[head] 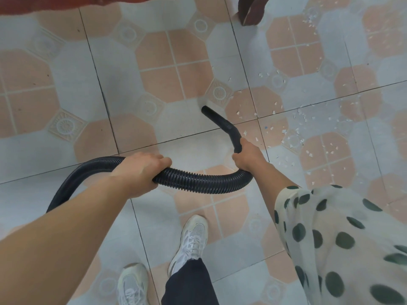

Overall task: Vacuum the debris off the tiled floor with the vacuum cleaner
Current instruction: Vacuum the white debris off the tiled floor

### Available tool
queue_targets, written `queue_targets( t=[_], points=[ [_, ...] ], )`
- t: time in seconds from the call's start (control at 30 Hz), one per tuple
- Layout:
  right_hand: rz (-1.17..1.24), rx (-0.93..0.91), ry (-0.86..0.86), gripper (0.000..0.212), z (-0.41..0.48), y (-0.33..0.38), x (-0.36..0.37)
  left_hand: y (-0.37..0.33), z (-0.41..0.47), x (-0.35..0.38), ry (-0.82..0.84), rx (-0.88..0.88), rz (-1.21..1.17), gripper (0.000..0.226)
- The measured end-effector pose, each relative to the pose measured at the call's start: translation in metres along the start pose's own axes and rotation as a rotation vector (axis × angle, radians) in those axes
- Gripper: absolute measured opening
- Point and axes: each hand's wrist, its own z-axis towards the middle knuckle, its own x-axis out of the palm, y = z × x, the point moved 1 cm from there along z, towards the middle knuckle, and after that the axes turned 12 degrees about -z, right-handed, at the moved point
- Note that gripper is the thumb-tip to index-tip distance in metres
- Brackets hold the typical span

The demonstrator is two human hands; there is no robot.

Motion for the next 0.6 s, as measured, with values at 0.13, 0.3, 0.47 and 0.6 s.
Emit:
queue_targets(
  t=[0.13, 0.3, 0.47, 0.6],
  points=[
    [0.031, 0.085, -0.062, 0.044, 0.026, -0.014, -0.023, -0.01, 0.032, -0.006, -0.018, -0.017, -0.02, 0.019],
    [0.081, 0.16, -0.109, 0.051, 0.063, -0.022, -0.055, -0.015, 0.069, -0.014, -0.073, -0.044, -0.043, 0.022],
    [0.086, 0.125, -0.112, 0.048, 0.093, -0.019, -0.079, -0.017, 0.091, -0.018, -0.121, -0.065, -0.084, 0.023],
    [0.068, 0.032, -0.103, 0.045, 0.104, -0.009, -0.09, -0.014, 0.095, -0.019, -0.141, -0.086, -0.107, 0.024]
  ],
)
